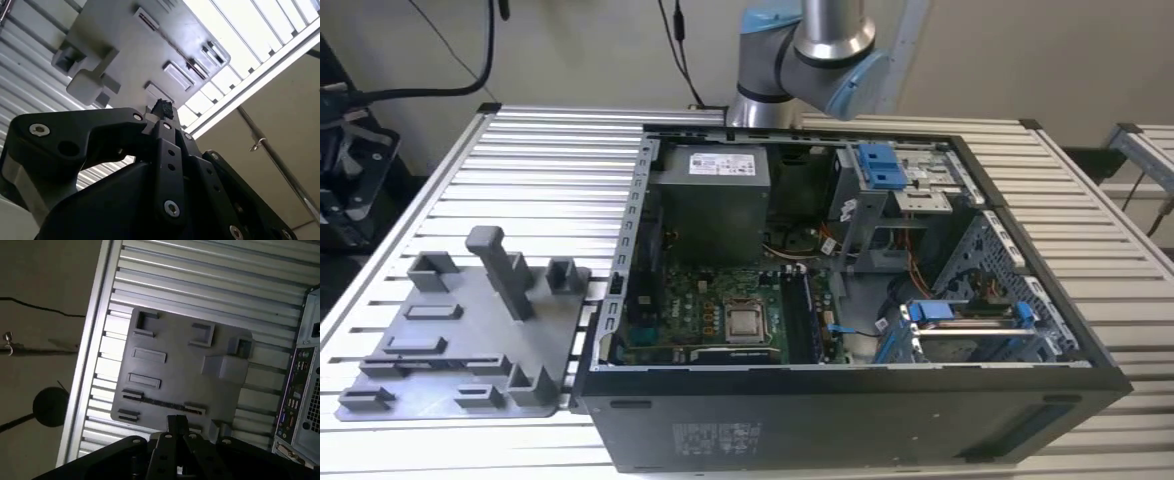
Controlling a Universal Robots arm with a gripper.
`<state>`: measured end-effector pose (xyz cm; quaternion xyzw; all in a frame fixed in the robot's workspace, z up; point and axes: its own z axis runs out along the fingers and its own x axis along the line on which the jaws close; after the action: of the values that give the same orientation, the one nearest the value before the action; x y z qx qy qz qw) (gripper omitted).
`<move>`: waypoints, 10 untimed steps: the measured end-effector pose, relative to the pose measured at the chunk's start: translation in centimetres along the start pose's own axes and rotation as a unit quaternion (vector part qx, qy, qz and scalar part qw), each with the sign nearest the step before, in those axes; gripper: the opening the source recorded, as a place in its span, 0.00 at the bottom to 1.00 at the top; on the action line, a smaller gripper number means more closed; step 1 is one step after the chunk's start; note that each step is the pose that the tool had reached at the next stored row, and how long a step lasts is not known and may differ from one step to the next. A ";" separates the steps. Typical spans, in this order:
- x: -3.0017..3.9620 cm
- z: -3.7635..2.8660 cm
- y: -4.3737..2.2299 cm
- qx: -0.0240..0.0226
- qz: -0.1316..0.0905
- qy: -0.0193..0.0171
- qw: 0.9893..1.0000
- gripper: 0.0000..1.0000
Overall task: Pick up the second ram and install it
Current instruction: 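Pick up the second ram and move it above second insertion slot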
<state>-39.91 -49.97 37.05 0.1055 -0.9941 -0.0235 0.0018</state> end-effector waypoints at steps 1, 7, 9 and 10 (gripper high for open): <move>0.00 0.00 0.00 0.000 -0.009 0.000 1.000 0.11; 0.00 0.00 0.00 0.000 -0.063 0.003 0.998 0.11; 0.00 0.00 0.00 0.000 -0.082 0.004 0.997 0.11; 0.00 0.00 -0.01 0.000 -0.090 0.004 0.996 0.11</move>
<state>-39.90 -49.97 37.04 0.1948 -0.9806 -0.0232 0.0038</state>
